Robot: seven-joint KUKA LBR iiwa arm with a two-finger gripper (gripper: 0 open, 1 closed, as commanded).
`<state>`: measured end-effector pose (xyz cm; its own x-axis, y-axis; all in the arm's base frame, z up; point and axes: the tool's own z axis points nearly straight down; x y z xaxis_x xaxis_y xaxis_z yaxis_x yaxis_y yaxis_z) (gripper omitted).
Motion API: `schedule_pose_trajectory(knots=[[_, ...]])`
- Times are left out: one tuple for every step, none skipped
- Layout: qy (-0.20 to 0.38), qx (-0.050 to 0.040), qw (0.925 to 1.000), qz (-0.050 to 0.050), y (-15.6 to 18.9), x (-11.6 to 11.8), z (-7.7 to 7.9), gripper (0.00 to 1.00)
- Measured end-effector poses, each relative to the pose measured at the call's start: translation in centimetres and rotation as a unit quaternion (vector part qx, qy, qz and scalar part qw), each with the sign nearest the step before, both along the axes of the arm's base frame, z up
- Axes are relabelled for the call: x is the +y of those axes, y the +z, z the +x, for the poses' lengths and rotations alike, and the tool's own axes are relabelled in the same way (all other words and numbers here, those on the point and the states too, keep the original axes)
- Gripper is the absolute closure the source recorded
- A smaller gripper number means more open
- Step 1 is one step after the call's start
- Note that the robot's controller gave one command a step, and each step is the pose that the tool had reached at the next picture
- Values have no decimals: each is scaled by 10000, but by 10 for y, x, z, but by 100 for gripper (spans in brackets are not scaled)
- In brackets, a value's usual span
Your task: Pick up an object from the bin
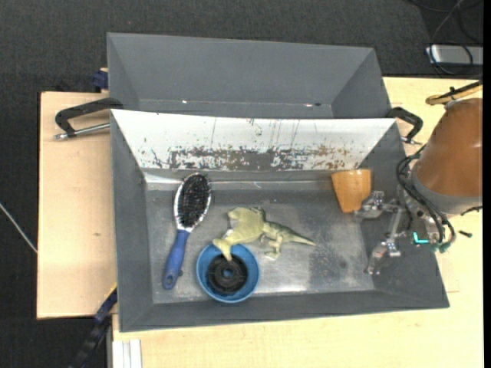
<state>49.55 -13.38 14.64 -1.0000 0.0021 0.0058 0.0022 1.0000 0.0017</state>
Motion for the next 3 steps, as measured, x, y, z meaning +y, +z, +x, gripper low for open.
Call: schedule_pose_trajectory(knots=[[-216, -50, 9998, -5, -75, 130, 42, 0], [-111, -77, 9999, 19, -44, 191, 48, 0], [823, -69, 9966, 7, -42, 235, 62, 0]])
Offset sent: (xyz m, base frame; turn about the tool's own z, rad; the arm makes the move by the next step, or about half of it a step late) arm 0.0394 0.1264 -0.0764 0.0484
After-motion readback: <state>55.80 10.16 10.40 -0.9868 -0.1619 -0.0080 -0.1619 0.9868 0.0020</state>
